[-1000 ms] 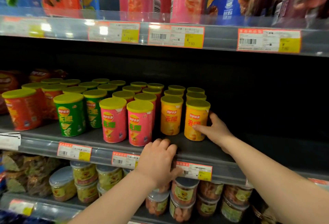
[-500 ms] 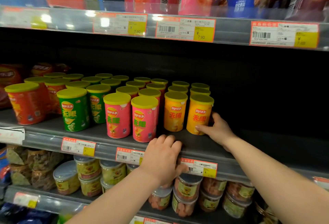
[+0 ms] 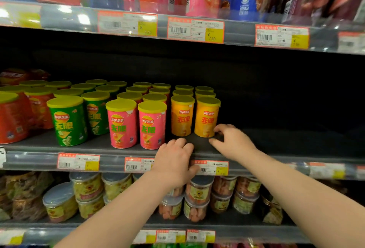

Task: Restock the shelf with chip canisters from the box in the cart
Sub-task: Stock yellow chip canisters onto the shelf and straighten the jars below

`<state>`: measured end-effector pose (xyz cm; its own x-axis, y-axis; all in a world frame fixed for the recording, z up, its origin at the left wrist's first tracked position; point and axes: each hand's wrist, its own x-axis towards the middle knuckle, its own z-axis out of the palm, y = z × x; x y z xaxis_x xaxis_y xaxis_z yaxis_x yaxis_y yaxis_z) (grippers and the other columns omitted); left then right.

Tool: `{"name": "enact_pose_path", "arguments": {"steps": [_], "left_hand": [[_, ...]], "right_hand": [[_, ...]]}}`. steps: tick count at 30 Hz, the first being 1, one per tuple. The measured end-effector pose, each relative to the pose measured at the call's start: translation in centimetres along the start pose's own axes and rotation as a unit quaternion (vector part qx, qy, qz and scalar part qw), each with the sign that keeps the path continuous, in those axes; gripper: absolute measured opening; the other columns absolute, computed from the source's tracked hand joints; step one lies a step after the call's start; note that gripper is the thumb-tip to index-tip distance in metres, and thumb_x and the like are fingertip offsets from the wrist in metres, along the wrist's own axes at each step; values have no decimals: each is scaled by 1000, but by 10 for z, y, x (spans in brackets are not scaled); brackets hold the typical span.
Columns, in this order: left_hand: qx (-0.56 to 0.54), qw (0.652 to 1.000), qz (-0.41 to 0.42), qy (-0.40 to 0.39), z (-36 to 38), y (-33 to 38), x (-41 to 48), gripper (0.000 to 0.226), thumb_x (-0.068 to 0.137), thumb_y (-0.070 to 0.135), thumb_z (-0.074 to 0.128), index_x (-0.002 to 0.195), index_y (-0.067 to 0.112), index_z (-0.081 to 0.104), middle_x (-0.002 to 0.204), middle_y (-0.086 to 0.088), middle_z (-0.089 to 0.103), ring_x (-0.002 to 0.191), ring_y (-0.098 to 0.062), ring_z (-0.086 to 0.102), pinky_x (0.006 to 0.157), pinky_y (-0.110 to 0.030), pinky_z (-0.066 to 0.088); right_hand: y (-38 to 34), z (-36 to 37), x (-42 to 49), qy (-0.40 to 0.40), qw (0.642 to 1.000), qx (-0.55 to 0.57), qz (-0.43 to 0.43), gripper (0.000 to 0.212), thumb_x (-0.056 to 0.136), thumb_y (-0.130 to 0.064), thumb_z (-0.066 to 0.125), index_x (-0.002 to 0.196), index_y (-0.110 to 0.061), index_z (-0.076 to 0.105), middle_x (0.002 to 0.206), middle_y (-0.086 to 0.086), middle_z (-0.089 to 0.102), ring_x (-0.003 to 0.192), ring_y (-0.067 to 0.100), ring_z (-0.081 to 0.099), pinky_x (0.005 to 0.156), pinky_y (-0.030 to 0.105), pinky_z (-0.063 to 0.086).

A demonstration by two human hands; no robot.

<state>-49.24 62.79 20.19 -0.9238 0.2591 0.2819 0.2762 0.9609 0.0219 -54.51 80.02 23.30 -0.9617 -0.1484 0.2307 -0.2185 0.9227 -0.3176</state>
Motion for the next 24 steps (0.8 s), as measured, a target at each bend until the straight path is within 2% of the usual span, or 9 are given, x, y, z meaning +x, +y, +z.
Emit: {"name": "enact_pose_path", "arguments": {"steps": [4,7,13,17,24], "left_hand": [[-37,998,40,36,-3,-6,-17,52,89,50,45,130,19,48,130,-2,45,119,-24,44,94,-37,38],[-42,997,54,40,-5,-8,-33,52,91,49,45,133,19,47,136,-2,43,124,-24,40,100,-36,35],[-50,996,79,2,10,-14,-68,46,89,43,51,126,17,53,127,-4,50,116,-27,46,92,-36,39],[-17,996,72,-59,21,-17,-92,41,90,46,48,115,15,53,124,-5,49,115,-28,47,89,-35,38],[-3,992,23,-127,38,-30,-130,44,90,49,46,120,18,49,122,-4,47,118,-26,44,92,-37,37]], "right_hand": [[-20,-1,-32,22,996,-64,-60,42,91,-45,51,126,-23,53,126,1,53,116,23,50,93,38,45],[-34,3,-55,15,993,-80,-81,41,92,-41,49,129,-23,51,129,-1,52,119,23,47,97,38,42],[-48,34,-101,4,988,-120,-97,37,91,-38,50,123,-21,54,122,2,56,116,25,49,94,36,40],[-53,55,-122,-27,984,-145,-104,34,89,-36,51,117,-18,58,117,4,59,111,27,53,89,35,43],[-64,92,-145,-89,978,-144,-119,32,88,-36,49,111,-15,58,112,7,59,108,31,55,85,38,45]]}}
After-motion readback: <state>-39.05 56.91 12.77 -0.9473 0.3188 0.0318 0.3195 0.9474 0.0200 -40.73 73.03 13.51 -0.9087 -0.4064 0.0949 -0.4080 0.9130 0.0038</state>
